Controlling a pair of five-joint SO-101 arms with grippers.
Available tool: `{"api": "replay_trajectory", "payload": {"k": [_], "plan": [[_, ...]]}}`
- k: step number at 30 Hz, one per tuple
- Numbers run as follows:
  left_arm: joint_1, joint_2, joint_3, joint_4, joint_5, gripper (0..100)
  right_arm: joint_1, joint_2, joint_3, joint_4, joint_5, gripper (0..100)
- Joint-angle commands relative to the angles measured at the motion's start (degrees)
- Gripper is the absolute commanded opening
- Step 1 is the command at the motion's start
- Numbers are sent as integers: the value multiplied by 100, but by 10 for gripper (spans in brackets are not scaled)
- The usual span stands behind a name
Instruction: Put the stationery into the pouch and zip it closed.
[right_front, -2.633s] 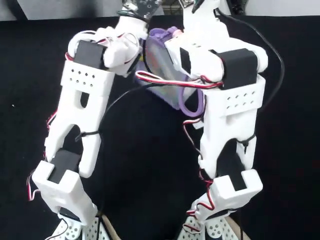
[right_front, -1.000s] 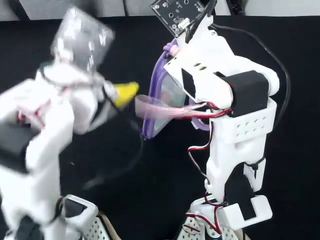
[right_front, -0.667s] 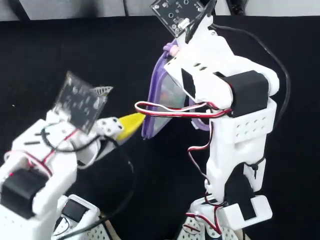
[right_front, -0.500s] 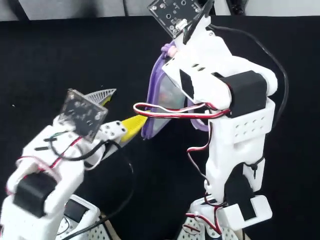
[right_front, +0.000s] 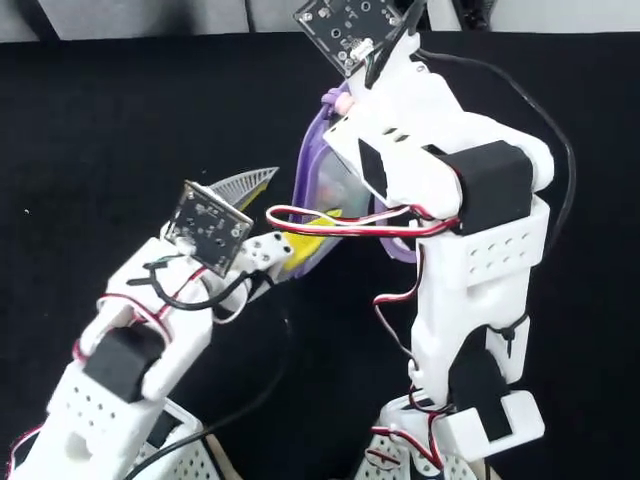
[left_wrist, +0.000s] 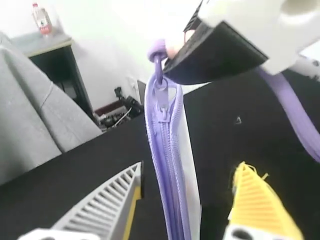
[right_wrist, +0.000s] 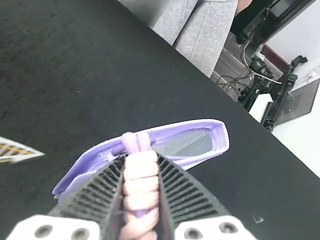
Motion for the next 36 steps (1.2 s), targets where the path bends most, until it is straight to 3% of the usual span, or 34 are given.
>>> {"api": "replay_trajectory", "payload": {"k": [1,12,19,25,28,36], "plan": [[-4,484,40,-571,53,289,-79,-303,-48,158,9,11],[-92,2277,-778,-756,70,288,-79,-303,57,149,9,11],[-22,2593,-954,-712,70,282,-79,-303,66,114,9,11],[-13,2593,-963,-721,70,29,-79,-303,66,114,9,11],[-13,2593,-954,-712,70,62,-79,-303,66,114,18,11],[-4,2576,-1015,-325,70,28,114,-286,75,18,44,11]]}}
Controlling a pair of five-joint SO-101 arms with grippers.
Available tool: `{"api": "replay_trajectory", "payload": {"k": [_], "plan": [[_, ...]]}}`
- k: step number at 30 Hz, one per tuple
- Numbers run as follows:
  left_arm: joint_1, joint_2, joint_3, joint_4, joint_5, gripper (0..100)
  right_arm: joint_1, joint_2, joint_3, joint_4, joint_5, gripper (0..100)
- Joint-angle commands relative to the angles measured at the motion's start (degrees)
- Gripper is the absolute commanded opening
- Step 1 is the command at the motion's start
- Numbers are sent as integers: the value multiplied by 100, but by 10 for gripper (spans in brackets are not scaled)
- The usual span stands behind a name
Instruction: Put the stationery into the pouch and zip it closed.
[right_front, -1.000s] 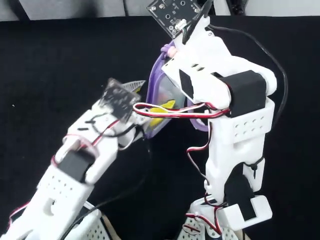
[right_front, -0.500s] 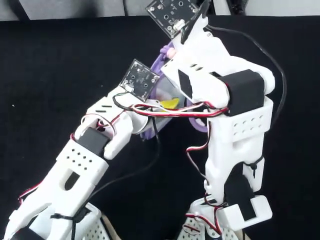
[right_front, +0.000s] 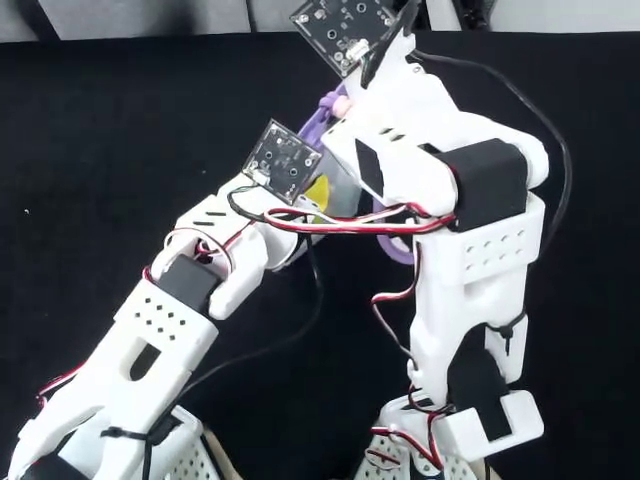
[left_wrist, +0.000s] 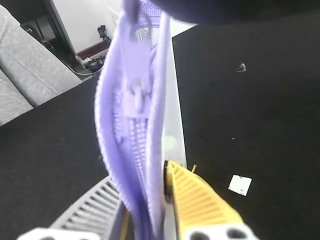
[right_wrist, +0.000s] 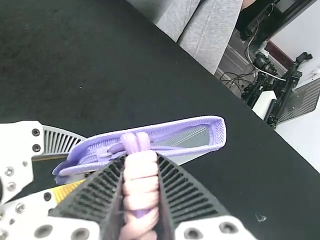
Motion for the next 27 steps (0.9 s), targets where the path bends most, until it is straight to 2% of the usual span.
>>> {"api": "replay_trajectory", "payload": {"k": [1,9,15,20,27], "plan": [[31,-79,-418,220,18,28,202,-242,-22,-9,44,11],[-22,-1538,101,756,0,28,923,532,-57,-492,0,11],[-48,-3015,1218,431,-53,29,1354,857,-57,-809,0,11],[-48,-3947,1692,369,-440,29,1802,971,-57,-1046,0,11],[-145,-4334,1754,396,-413,28,2119,1429,-57,-1389,0,11]]}}
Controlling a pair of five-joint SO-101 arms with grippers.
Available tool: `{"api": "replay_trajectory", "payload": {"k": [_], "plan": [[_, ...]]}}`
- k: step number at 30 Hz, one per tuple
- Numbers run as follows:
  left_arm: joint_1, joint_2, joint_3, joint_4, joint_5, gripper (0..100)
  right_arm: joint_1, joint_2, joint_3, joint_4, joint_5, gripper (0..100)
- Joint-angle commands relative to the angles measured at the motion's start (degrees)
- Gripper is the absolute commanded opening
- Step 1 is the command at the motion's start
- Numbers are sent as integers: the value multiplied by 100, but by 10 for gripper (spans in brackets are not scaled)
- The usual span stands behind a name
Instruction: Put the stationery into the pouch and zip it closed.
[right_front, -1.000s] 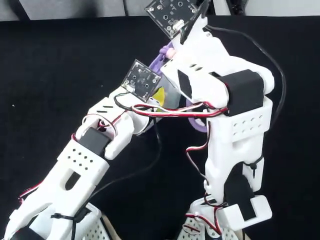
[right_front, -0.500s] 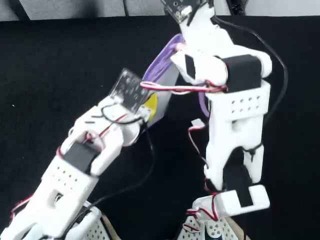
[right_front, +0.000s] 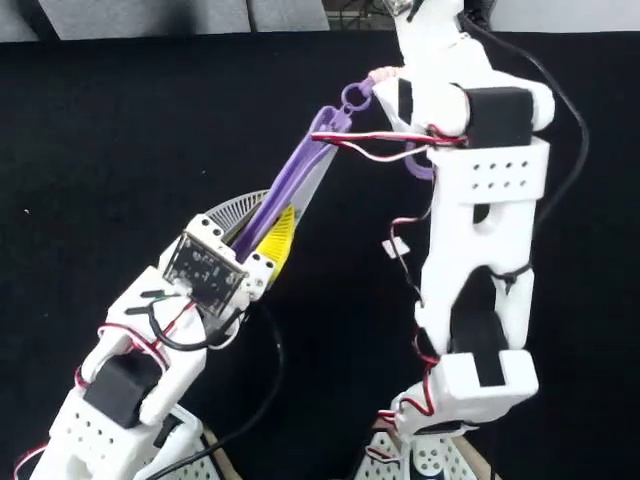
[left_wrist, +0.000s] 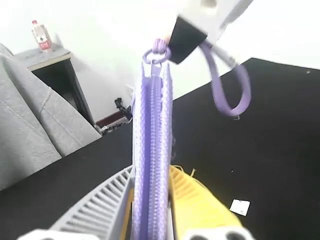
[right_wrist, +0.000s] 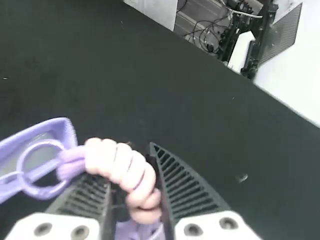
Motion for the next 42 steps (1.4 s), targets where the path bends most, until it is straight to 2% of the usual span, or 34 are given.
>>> {"api": "replay_trajectory", "payload": {"k": [1,9,17,20,28,32,35,42], "plan": [[-215,-299,-57,-62,18,28,589,198,-84,-422,-9,11],[-716,-308,-286,-70,501,28,642,1033,-92,-774,35,11],[-813,-308,-567,-70,756,28,642,1815,-277,-1064,44,11],[-822,-308,-822,-70,976,28,642,2185,-593,-949,62,11],[-831,-316,-1279,-70,993,28,440,3292,-1613,-158,914,11],[-1288,-580,-1332,-70,1380,28,510,3820,-2176,114,1248,11],[-1569,-976,-1314,-70,1477,28,571,4145,-2554,185,1284,11],[-1587,-1266,-1323,132,1503,28,633,4532,-3116,352,1319,11]]}}
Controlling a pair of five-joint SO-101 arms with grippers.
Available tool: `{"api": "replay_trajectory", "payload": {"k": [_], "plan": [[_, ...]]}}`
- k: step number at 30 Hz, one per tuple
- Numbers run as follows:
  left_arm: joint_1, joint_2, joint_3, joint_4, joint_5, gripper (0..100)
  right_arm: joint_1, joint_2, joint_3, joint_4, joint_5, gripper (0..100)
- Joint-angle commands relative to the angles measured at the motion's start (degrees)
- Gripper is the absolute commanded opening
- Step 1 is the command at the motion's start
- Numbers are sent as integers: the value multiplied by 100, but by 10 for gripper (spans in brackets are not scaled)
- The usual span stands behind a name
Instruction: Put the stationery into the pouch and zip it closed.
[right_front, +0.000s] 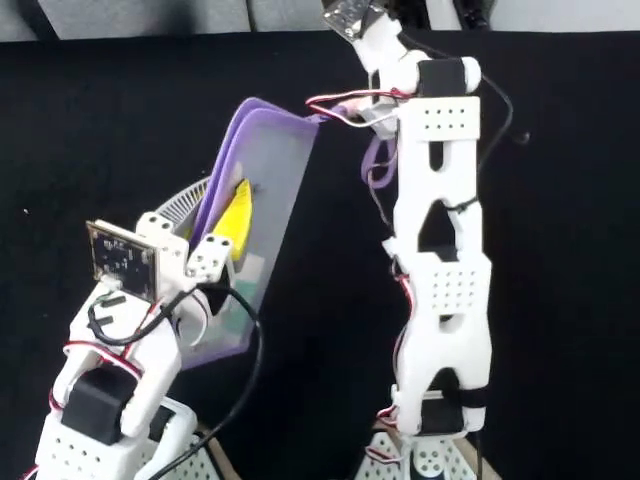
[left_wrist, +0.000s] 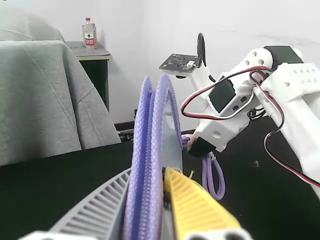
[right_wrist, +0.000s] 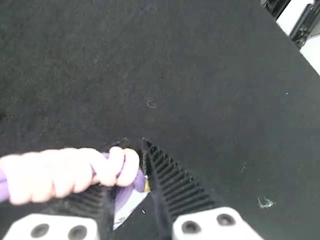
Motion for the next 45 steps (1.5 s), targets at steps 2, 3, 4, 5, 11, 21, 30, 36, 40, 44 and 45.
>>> {"api": "replay_trajectory", "payload": {"k": [2,3,4,5,11,21,30,36,40,44,45], "plan": [[-444,-607,-787,-114,79,28,492,286,-215,-9,44,11],[-444,-607,-778,-114,79,28,501,268,-215,-9,44,11],[-444,-607,-769,-114,88,28,510,251,-215,-9,44,11],[-444,-607,-752,-114,88,28,527,224,-215,-9,44,11],[-444,-607,-752,-123,88,28,809,198,-180,-44,290,11],[-409,501,-400,-800,290,30,668,-224,-813,703,123,11],[-101,4527,-1895,-1037,281,216,563,-567,-998,765,-413,11],[-119,6251,-2949,-738,281,263,545,-558,-989,765,-440,11],[-145,6927,-3266,-747,281,270,527,-541,-980,756,-440,12],[-233,7059,-3389,-721,290,322,519,-514,-936,730,-440,29],[-295,7033,-3389,-721,290,325,519,-479,-857,668,-440,54]]}}
